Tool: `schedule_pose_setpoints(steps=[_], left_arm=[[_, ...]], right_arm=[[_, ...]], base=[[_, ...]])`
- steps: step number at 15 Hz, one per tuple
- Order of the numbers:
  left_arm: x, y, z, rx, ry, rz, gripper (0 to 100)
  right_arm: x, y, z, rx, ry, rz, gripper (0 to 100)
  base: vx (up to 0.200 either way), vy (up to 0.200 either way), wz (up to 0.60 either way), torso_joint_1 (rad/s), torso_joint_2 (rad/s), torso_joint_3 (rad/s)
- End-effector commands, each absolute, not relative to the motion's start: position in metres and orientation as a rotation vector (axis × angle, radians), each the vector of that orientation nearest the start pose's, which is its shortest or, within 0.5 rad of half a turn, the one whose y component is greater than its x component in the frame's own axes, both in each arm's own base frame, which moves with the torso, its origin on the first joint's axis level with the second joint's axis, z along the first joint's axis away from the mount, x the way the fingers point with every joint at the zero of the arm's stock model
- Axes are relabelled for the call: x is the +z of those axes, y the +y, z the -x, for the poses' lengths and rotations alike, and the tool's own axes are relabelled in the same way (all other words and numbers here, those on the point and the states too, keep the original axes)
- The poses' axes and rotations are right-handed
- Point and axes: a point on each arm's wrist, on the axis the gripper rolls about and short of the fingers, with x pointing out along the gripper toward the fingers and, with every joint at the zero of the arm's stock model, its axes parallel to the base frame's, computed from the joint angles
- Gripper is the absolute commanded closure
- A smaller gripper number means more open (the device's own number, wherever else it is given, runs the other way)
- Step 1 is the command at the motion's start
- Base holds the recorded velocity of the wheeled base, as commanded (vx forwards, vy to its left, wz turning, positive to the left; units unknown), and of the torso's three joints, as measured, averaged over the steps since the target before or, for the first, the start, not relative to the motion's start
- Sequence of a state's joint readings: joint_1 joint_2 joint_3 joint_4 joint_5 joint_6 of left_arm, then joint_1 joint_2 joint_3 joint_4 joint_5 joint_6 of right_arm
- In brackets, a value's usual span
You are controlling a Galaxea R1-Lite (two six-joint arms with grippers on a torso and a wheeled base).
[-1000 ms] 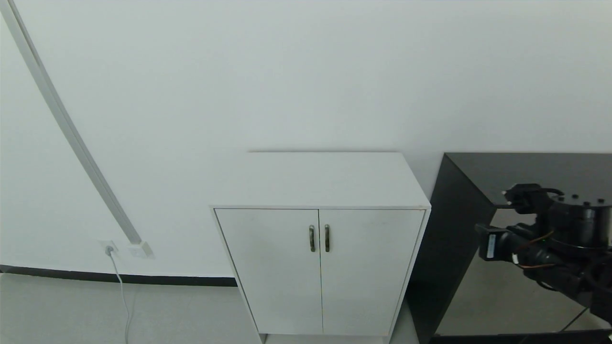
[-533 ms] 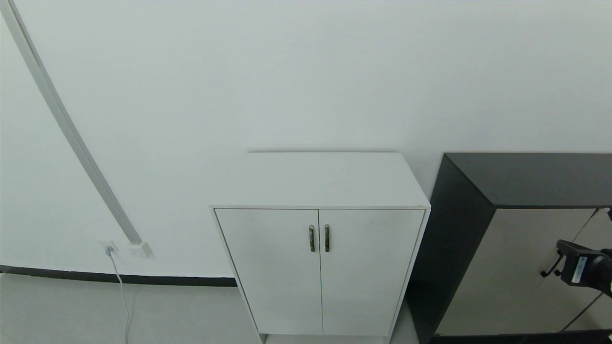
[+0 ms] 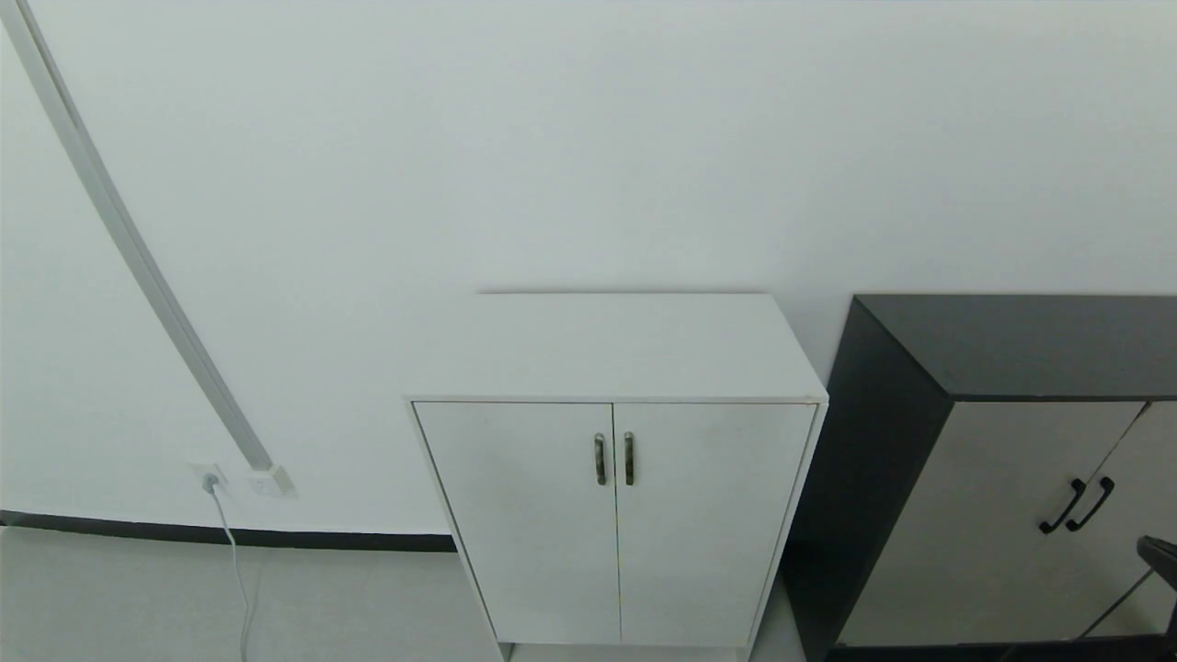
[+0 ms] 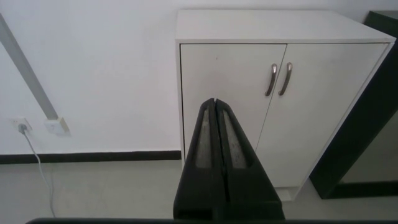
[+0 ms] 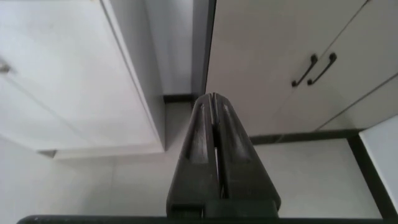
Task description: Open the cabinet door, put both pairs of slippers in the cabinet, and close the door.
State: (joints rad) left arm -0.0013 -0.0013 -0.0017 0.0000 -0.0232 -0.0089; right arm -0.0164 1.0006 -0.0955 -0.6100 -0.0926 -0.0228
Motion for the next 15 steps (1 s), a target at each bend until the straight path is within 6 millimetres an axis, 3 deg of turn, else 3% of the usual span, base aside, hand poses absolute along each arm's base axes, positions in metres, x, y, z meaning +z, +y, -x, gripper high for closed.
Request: schedule_pose_setpoints(steps=[1,6,15], left_arm=[[0.076,0.0,0.023,-0.025,-0.001,0.009,100],[0.076,-0.001,0.023,-0.026,-0.001,0.009,100],[0.076,-0.001,0.023,-0.026,-0.001,0.009,100]], right_arm=[[0.145,-0.002,-0.066,-0.066,0.216,0.032,100],[0.134,0.001,-0.029,0.036,0.279,0.019,100],[0.084,0.003,-0.018,0.122,0.434,0.01,100]], base=[[0.0,0.0,0.0,0.0,0.0,0.0],[0.0,0.0,0.0,0.0,0.0,0.0],[0.0,0.0,0.0,0.0,0.0,0.0]])
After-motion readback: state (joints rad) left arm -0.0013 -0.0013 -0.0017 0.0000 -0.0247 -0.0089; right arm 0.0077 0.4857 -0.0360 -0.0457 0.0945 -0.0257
